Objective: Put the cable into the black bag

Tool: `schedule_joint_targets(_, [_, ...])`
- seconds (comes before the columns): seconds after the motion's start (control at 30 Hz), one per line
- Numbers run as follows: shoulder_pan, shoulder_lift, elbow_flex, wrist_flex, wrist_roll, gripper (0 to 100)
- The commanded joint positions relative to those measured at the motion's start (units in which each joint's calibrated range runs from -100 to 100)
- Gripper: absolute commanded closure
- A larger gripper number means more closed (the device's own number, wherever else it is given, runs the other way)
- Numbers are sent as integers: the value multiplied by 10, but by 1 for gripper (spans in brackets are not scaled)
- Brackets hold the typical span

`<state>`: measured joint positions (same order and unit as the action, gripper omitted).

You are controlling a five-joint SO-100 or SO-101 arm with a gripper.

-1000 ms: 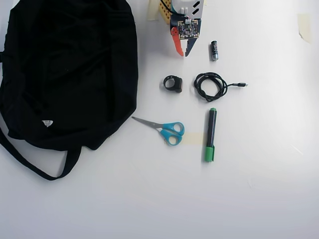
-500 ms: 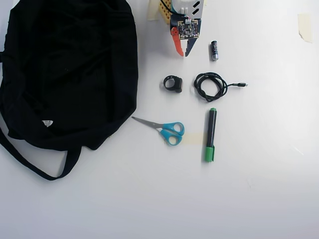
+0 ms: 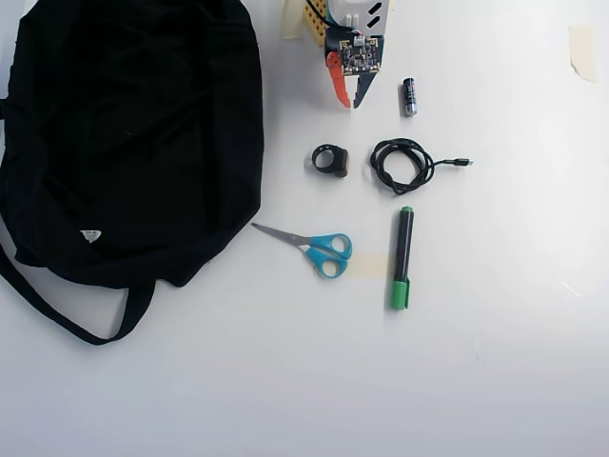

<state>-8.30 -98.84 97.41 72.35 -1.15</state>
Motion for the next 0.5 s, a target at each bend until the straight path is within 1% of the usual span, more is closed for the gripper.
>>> schedule_joint_targets(0.0, [1, -7, 19, 3, 2, 98])
schedule_joint_targets(0.47, [-1, -7, 19, 3, 0, 98])
